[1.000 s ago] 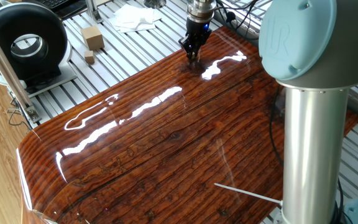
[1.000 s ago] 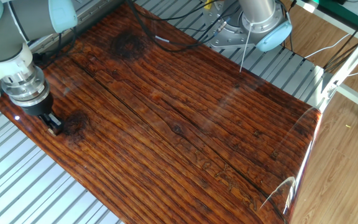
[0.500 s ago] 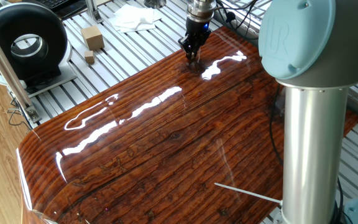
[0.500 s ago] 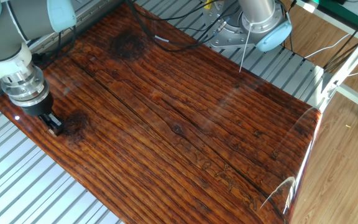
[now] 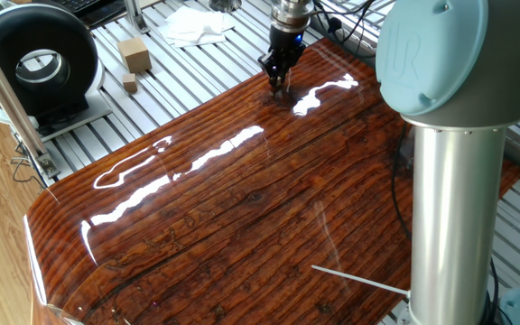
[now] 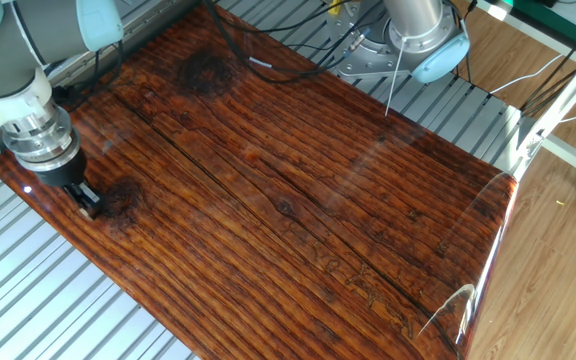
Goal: Hold a small block with the gripper and sweep it from left to right on the table
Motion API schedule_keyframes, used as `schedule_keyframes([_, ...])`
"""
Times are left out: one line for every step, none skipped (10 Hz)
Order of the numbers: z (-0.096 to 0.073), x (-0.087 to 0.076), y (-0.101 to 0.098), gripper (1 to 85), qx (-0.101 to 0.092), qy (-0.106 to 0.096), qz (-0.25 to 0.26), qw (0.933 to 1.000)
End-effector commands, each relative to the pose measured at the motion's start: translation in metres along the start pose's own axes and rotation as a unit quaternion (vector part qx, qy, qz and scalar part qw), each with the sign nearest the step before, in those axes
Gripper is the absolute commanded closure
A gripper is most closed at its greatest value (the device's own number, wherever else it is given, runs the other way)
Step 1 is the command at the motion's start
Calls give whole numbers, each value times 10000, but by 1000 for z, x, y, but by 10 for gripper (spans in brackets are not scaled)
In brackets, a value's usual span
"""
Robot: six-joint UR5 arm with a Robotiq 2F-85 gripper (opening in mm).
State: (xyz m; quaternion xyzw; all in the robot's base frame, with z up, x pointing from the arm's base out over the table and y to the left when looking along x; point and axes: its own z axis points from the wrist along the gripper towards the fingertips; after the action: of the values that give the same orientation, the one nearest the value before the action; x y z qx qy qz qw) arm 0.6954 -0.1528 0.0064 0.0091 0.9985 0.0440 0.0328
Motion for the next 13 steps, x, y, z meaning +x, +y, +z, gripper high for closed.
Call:
schedule_keyframes([1,-1,4,847,-51,-42,57,10000])
schedule_keyframes([1,-1,4,847,-51,-50,57,10000])
schedule_keyframes([2,-1,5,847,-51,-50,65,10000])
schedule_keyframes([2,-1,5,847,-52,-57,80,9999])
schedule_keyframes([3,-2,5,847,-52,-73,96,9999])
schedule_keyframes([3,-2,6,847,-68,-72,120,9999])
schedule_keyframes([1,-1,7,847,-75,-72,128,9999])
schedule_keyframes([-1,-1,7,847,-83,-72,136,9998])
schedule_keyframes([-2,-1,8,847,-91,-72,145,9998])
schedule_keyframes([-1,-2,8,847,-106,-71,161,9998])
schedule_keyframes([1,-2,8,847,-91,-87,168,9998])
schedule_keyframes([4,-2,10,847,-70,-126,181,9997])
schedule_keyframes([5,-2,10,847,-70,-134,189,9997])
